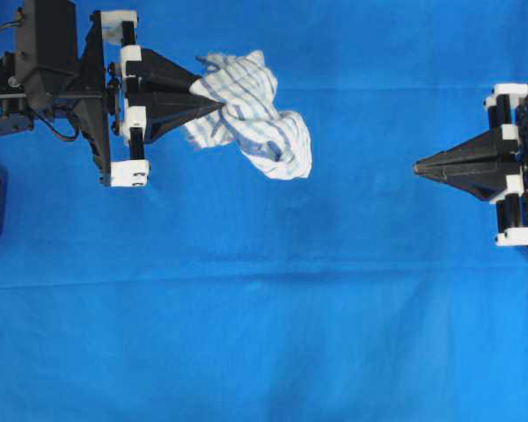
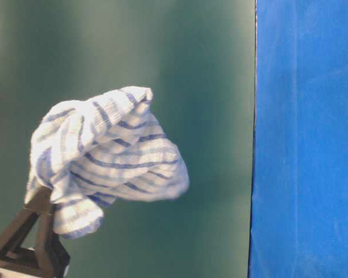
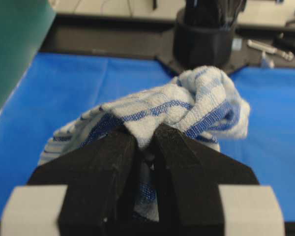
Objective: Hand over the towel.
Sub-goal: 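Move the open right gripper toward the towel held by the left gripper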
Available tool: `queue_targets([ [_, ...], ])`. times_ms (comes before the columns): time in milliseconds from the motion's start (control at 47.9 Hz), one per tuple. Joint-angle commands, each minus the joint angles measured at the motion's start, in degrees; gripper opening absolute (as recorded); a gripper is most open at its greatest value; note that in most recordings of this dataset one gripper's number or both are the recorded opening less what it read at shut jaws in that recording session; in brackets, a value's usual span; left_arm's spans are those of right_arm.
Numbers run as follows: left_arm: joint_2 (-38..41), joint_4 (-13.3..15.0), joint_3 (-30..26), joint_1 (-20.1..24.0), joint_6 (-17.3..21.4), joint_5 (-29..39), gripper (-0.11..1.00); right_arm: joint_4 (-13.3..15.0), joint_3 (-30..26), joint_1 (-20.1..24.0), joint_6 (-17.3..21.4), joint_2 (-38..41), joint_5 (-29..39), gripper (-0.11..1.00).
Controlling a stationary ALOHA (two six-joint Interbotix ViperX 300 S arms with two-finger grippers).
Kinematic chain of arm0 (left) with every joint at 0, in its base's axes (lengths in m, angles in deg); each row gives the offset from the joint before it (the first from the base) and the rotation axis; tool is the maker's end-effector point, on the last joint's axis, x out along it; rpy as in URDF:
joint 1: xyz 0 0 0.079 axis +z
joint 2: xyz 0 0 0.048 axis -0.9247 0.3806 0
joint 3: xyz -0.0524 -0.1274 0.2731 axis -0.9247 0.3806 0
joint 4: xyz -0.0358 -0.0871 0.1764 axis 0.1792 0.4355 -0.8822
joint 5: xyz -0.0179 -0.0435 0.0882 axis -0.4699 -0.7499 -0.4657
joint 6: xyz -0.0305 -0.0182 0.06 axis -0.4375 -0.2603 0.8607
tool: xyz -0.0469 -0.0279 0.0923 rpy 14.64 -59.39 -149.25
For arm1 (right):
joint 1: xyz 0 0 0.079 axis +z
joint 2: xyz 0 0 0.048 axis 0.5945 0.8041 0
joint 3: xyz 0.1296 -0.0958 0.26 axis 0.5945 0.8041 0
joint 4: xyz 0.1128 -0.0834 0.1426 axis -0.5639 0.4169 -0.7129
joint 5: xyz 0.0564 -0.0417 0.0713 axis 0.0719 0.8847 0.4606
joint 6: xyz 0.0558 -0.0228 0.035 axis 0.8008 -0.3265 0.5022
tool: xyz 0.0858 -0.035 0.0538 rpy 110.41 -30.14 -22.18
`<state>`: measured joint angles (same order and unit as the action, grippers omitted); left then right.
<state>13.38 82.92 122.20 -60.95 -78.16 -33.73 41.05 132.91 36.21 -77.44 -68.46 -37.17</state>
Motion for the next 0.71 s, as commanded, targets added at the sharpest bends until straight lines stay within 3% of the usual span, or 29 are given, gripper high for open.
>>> queue_targets([
  [0, -0.26, -0.09, -0.79, -0.97, 0.09, -1.58, 0.04, -0.09, -1.49, -0.09, 0.0, 0.44, -1.23, 0.0],
  [480, -0.18, -0.09, -0.79, -0.97, 0.09, -1.41, 0.04, -0.18, -6.94, -3.43, 0.0, 9.58, -6.59, 0.01],
  [543, -0.26, -0.09, -0.79, -0.97, 0.09, -1.41, 0.04, -0.18, -9.32, -3.43, 0.0, 12.39, -6.86, 0.13],
  [689, -0.18, -0.09, -0.79, -0.97, 0.09, -1.41, 0.04, 0.0, -15.03, -3.43, -0.26, 19.78, -7.82, 0.59],
])
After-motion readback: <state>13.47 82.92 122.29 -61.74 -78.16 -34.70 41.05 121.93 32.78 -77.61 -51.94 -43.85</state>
